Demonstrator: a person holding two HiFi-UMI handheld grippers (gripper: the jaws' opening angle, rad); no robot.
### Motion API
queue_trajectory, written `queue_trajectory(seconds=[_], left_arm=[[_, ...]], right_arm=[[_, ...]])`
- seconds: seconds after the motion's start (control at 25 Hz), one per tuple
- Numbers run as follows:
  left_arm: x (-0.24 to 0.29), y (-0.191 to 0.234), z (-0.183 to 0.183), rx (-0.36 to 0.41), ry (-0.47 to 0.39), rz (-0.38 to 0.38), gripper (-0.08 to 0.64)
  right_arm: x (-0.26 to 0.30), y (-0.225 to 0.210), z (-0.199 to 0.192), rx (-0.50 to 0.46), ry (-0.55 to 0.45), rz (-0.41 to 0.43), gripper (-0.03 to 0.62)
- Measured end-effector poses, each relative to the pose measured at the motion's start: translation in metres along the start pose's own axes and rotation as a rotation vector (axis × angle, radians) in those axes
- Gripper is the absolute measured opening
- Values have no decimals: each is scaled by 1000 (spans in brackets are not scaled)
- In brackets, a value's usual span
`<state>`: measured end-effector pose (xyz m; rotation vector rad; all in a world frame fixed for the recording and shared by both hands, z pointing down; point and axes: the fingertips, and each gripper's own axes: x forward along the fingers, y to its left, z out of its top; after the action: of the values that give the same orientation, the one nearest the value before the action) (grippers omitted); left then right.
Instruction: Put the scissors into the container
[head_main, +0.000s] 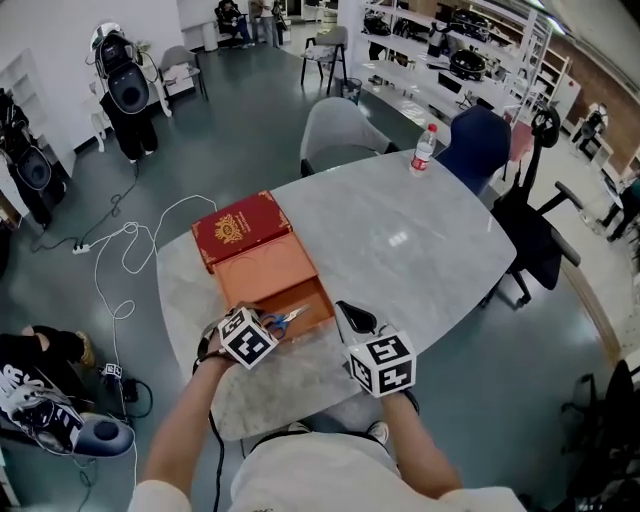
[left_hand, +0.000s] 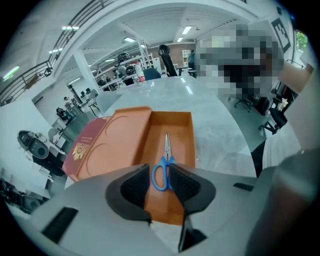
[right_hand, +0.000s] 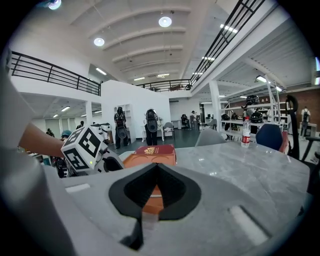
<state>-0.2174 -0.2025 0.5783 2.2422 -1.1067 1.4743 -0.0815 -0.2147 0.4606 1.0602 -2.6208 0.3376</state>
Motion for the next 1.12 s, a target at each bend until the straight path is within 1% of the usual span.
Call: queue_trajectory(seconds=[0.2, 0.48, 0.76, 0.92, 1.12], left_arm=[[-33, 6, 6, -160, -105, 71, 103], [-81, 5, 10, -313, -255, 161, 103], [-123, 1, -1, -462, -351, 296, 103], [-145, -2, -12, -565, -408, 381, 103], [-161, -13, -24, -666, -451, 455, 101]], right_arm=[[-4, 10, 6, -16, -3, 55, 5], [-10, 24, 16, -42, -21, 129, 5], [-21, 37, 27, -78, -36, 200, 5], [-27, 41, 32, -93, -43, 232, 5], [-34, 40, 36, -100, -53, 264, 5]])
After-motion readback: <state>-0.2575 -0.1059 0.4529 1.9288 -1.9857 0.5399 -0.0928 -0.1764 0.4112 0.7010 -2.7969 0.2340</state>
